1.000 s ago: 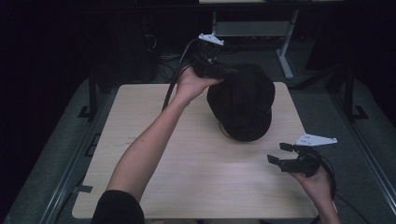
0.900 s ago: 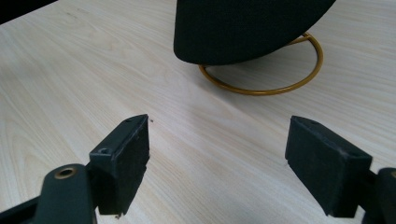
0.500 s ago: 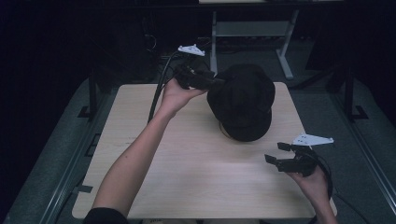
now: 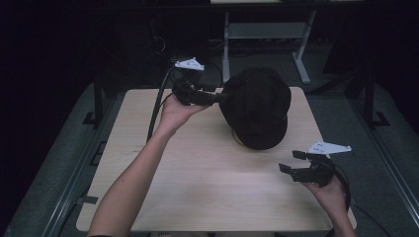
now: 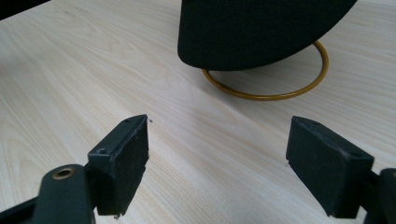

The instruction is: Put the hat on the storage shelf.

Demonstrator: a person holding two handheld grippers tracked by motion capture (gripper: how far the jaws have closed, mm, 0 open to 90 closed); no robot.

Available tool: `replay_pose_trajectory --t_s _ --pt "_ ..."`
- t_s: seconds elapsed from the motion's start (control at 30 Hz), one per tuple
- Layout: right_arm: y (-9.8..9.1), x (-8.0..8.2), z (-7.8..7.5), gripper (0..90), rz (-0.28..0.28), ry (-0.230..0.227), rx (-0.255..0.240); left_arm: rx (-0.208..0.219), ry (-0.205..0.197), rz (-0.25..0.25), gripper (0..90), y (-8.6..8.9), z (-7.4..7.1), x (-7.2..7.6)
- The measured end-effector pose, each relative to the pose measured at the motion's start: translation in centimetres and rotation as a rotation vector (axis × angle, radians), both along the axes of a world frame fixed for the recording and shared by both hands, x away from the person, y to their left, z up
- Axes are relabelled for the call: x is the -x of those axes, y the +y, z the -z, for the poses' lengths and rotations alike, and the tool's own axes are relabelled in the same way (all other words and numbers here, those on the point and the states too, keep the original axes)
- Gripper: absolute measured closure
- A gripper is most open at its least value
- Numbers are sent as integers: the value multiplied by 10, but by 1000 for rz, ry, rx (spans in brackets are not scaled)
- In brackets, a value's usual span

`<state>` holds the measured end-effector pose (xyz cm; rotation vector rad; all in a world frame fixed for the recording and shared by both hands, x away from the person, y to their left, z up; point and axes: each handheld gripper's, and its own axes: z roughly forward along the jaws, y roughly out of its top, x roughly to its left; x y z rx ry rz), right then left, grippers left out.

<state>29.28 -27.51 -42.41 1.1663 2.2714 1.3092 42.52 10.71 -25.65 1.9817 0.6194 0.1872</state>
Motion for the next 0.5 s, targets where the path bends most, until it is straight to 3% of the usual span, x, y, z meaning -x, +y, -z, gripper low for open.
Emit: replay_pose_trajectory --t_s 0.5 --pt "7 -2 1 208 -7 6 7 4 -23 -16 356 29 5 23"
